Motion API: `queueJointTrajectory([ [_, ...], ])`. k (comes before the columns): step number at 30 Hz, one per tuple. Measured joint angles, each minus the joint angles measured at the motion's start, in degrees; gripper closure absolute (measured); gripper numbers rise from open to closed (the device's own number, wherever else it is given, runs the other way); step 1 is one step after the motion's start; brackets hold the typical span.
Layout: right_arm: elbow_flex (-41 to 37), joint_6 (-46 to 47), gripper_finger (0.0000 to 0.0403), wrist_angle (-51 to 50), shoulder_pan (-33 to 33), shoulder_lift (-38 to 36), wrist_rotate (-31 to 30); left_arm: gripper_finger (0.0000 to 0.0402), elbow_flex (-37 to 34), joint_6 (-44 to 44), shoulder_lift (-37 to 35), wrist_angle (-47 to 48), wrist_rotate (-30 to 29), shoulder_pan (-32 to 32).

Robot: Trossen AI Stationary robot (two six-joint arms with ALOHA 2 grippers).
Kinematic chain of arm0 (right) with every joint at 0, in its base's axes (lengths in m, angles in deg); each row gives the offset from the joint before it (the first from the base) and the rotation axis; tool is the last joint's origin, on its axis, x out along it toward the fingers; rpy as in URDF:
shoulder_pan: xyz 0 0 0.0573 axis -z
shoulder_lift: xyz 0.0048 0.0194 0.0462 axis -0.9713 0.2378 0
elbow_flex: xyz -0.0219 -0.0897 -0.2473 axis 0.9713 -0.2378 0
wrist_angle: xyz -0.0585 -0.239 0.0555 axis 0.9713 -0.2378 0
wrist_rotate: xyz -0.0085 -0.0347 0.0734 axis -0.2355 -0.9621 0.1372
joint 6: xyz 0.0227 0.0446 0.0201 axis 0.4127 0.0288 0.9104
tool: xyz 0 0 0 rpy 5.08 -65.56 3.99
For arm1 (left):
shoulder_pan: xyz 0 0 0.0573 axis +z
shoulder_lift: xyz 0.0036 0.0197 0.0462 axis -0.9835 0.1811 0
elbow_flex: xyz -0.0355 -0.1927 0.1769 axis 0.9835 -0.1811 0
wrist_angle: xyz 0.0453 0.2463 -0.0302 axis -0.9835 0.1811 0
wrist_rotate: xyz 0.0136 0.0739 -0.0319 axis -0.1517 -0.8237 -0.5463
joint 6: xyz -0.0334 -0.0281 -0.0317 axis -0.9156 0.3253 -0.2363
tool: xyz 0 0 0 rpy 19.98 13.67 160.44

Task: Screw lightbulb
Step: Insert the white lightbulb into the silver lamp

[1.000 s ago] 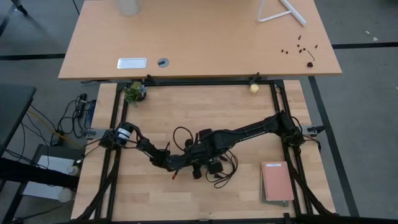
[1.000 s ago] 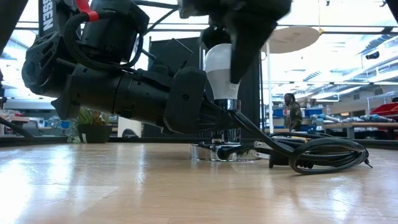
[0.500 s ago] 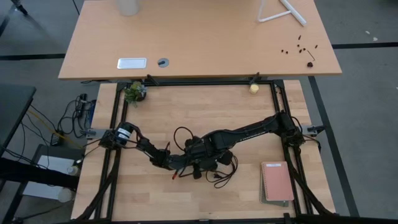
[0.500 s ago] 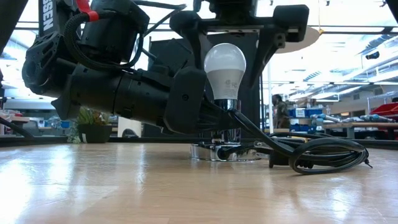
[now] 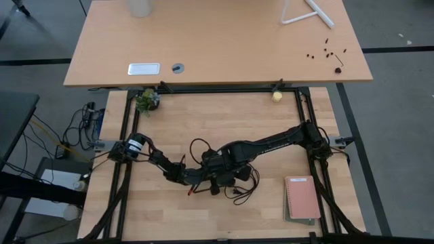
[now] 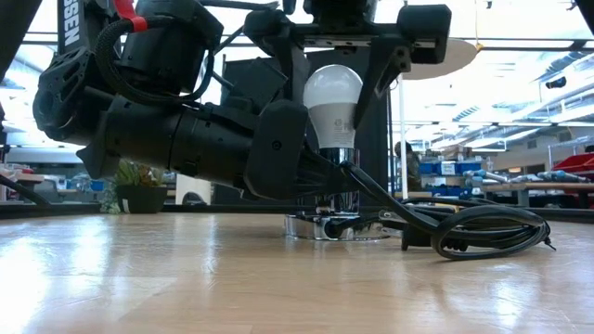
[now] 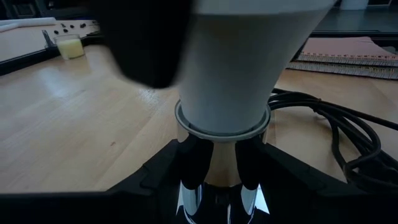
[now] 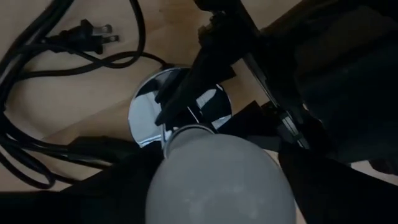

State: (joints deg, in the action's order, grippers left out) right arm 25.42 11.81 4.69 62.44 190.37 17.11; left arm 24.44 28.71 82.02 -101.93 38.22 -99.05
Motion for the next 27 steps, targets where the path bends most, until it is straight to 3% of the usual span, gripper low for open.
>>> queueJointTrajectory([
  [6,0.00,0.15,0.0136,-0.79,-0.44,-0.02,0.14,0.0217,0.00,0.00,0.00,0.01,0.03,0.00],
  [10,0.00,3.98,0.0139,-1.23,-0.63,-0.04,-0.10,0.0217,0.04,0.02,0.00,0.02,0.11,0.00],
  [15,0.00,15.69,0.0120,-1.58,-0.61,-0.07,-0.32,0.0217,0.07,0.04,0.00,0.02,0.35,0.00],
  [27,-0.02,52.22,0.0123,1.04,-0.54,-0.07,0.28,0.0217,0.04,0.16,0.00,-0.06,0.52,-0.02],
])
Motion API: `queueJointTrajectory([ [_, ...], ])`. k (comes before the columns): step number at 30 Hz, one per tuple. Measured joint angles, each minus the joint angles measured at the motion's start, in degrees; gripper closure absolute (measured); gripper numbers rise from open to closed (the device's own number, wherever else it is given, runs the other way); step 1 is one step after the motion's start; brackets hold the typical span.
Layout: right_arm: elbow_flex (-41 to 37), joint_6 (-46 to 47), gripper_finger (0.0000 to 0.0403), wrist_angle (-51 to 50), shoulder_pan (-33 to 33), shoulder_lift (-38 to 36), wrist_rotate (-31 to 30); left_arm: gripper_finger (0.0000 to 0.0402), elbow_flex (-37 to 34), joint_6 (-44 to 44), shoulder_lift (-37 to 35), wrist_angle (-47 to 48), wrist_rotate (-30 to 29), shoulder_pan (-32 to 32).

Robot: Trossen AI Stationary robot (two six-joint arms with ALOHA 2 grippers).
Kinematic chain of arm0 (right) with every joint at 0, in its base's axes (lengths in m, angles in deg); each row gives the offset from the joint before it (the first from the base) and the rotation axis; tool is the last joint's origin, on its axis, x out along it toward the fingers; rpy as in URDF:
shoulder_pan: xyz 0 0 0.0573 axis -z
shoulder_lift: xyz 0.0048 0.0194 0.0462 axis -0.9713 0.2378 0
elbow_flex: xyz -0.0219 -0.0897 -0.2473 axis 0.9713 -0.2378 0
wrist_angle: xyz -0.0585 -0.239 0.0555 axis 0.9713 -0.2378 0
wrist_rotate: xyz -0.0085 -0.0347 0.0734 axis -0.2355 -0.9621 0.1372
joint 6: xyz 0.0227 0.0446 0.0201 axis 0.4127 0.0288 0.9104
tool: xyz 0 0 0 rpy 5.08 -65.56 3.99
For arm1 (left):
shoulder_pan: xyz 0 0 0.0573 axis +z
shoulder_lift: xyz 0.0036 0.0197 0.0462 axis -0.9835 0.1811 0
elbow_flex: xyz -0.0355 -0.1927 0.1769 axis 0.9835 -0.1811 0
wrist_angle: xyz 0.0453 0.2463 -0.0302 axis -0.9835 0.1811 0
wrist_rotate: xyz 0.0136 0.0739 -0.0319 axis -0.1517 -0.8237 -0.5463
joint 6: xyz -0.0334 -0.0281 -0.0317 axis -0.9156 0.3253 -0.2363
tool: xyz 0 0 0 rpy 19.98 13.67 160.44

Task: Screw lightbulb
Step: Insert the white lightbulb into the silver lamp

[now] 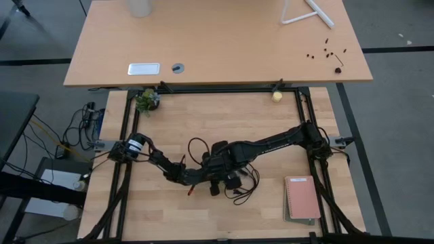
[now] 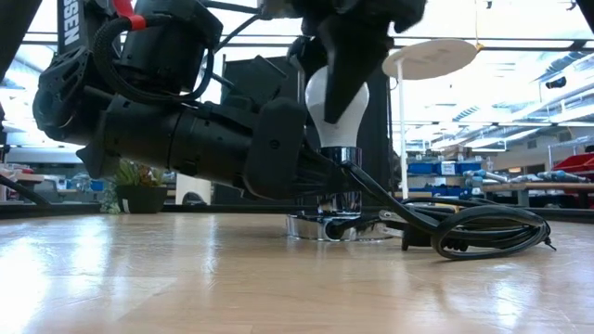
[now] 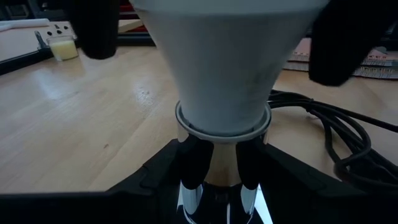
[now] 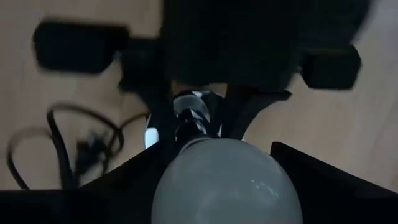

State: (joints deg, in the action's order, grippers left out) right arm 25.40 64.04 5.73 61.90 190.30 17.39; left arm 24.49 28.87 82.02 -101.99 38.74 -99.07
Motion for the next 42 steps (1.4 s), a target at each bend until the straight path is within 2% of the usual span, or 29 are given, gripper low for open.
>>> queueJointTrajectory([
  [12,-0.04,39.32,0.0122,-0.49,0.18,0.00,-0.58,0.0217,-0.04,0.04,0.00,-0.28,0.00,-0.07],
  [15,-0.04,46.39,0.0122,-0.80,0.48,0.00,-0.56,0.0217,-0.04,0.02,0.02,-0.29,-0.07,-0.07],
  [31,-0.04,47.95,0.0074,-2.19,1.91,-0.02,1.18,0.0217,-0.09,-0.51,0.04,-0.55,-1.00,0.02],
  [36,-0.03,47.76,0.0073,-2.47,1.06,-0.02,-1.57,0.0217,-0.09,-0.65,0.04,-0.55,-1.05,0.07],
  [42,-0.02,47.89,0.0083,-2.51,1.03,-0.02,-2.09,0.0217,-0.09,-0.88,0.04,-0.54,-0.99,0.07],
])
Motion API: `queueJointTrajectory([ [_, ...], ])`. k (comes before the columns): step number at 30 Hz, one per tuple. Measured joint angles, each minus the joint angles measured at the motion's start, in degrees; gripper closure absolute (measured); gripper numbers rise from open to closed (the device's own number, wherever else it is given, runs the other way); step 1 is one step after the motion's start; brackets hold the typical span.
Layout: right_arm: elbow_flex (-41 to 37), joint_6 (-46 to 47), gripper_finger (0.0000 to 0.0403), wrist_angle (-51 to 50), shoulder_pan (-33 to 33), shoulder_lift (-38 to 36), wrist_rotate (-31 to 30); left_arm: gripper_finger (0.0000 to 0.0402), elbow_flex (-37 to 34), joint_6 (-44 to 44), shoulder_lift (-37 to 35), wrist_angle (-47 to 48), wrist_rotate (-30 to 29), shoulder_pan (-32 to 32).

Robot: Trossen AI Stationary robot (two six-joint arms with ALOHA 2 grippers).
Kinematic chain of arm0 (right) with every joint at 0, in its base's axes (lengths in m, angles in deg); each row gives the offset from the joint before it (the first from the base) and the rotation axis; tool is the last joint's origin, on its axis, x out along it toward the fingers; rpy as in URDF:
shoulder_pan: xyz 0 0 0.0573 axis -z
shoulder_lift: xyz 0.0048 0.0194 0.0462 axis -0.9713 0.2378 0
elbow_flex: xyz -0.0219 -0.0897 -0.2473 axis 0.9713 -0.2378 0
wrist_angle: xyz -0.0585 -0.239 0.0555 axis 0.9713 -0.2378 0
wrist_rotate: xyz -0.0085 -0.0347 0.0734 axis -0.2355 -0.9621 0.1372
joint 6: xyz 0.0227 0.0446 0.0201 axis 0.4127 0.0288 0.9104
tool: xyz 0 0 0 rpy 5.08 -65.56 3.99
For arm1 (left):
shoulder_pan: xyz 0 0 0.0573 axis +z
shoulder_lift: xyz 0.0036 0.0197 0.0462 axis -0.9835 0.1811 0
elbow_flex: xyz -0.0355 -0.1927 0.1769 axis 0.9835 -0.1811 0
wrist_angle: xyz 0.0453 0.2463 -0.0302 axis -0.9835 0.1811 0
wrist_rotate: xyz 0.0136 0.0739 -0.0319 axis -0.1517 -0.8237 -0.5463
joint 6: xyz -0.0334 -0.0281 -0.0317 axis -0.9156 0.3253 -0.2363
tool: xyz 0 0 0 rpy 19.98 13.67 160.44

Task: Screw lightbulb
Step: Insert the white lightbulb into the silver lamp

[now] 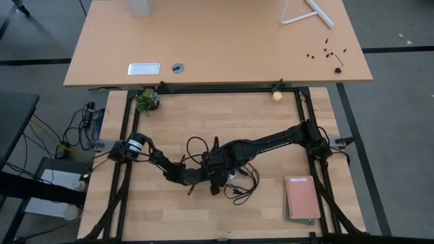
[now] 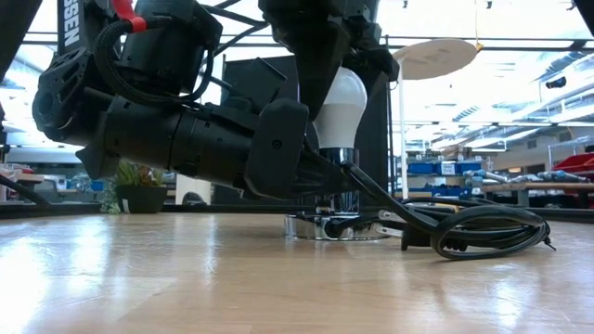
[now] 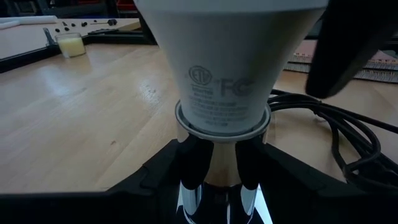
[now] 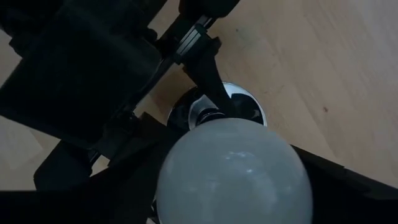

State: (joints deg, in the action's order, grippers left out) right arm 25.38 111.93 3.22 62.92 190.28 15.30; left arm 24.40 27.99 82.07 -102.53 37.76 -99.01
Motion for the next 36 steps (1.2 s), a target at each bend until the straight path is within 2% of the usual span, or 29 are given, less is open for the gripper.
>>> queueJointTrajectory([
  [8,0.00,0.97,0.0085,-0.21,0.24,0.00,0.45,0.0217,0.00,0.04,0.00,-0.02,0.23,0.00],
  [13,0.02,-0.23,0.0064,-0.94,0.76,0.00,3.28,0.0217,0.00,0.03,0.00,0.06,0.35,0.00],
  [21,0.02,-7.93,0.0019,-0.92,1.82,0.00,8.02,0.0217,0.02,0.03,0.00,0.12,0.40,-0.02],
  [26,0.02,-22.40,0.0004,-0.92,2.25,0.00,7.76,0.0217,0.02,0.03,0.00,0.16,0.40,-0.02],
  [32,0.02,-44.79,0.0011,-0.90,2.36,0.00,7.52,0.0217,0.02,0.03,-0.02,0.19,0.44,-0.02],
  [36,0.03,-56.27,0.0016,-0.85,2.36,0.00,7.48,0.0217,0.02,0.03,-0.02,0.20,0.46,-0.02],
])
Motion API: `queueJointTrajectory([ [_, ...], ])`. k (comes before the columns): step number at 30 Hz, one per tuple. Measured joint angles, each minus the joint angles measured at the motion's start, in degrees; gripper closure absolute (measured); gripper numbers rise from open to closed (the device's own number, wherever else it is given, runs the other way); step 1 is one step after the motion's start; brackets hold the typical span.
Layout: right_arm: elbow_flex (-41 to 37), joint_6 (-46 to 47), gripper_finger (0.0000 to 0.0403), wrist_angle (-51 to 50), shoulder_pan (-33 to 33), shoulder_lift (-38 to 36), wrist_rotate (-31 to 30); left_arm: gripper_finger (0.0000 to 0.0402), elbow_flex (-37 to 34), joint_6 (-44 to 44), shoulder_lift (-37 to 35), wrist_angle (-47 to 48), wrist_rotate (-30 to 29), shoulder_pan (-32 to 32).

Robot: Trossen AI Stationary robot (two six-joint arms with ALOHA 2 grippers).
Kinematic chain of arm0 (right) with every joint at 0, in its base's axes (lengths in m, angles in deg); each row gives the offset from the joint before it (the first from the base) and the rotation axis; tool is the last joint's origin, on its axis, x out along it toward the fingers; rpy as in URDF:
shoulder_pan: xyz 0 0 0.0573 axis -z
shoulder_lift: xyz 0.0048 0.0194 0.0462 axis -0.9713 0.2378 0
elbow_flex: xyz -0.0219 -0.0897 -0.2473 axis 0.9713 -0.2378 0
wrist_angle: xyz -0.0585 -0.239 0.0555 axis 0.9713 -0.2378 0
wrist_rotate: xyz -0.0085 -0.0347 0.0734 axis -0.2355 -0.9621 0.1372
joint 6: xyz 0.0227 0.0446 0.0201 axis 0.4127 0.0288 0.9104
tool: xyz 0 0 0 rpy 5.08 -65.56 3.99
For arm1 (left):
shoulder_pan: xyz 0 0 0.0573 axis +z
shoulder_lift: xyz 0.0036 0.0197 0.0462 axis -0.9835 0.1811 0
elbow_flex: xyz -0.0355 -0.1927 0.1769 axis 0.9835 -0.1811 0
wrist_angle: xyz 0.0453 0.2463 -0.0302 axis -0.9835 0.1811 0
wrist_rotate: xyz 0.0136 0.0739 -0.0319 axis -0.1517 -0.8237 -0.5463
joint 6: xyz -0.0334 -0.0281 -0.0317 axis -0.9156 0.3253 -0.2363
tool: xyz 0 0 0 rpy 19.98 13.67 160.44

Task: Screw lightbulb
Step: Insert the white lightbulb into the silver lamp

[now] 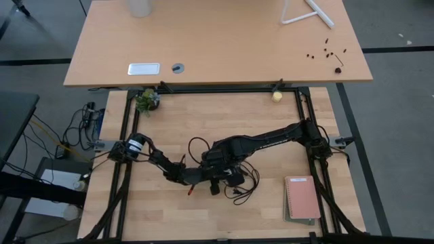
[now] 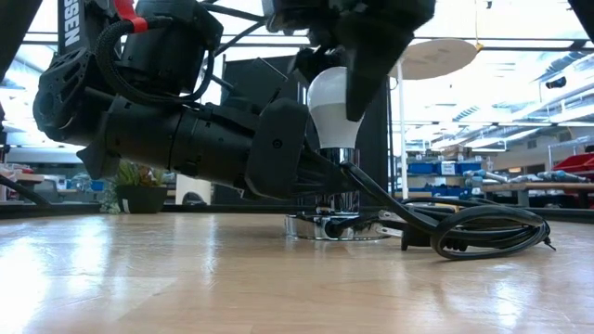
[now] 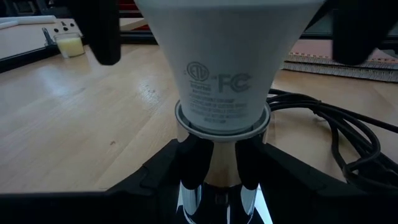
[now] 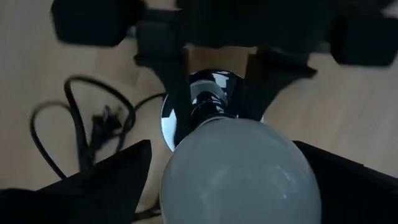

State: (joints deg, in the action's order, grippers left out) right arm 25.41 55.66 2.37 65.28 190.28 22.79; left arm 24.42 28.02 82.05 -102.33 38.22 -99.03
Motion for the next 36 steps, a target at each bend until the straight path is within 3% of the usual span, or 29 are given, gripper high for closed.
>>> queueJointTrajectory([
  [7,0.01,-15.09,0.0019,-0.02,-0.15,0.00,-0.16,0.0217,0.00,0.16,0.00,0.02,0.02,0.00],
  [22,0.01,-30.86,0.0046,1.68,-1.97,0.00,-3.25,0.0217,0.01,0.22,0.00,0.02,0.04,-0.02],
  [36,0.01,-35.85,0.0123,1.77,-2.73,0.00,-4.84,0.0217,0.02,0.26,0.00,0.02,0.03,-0.02],
])
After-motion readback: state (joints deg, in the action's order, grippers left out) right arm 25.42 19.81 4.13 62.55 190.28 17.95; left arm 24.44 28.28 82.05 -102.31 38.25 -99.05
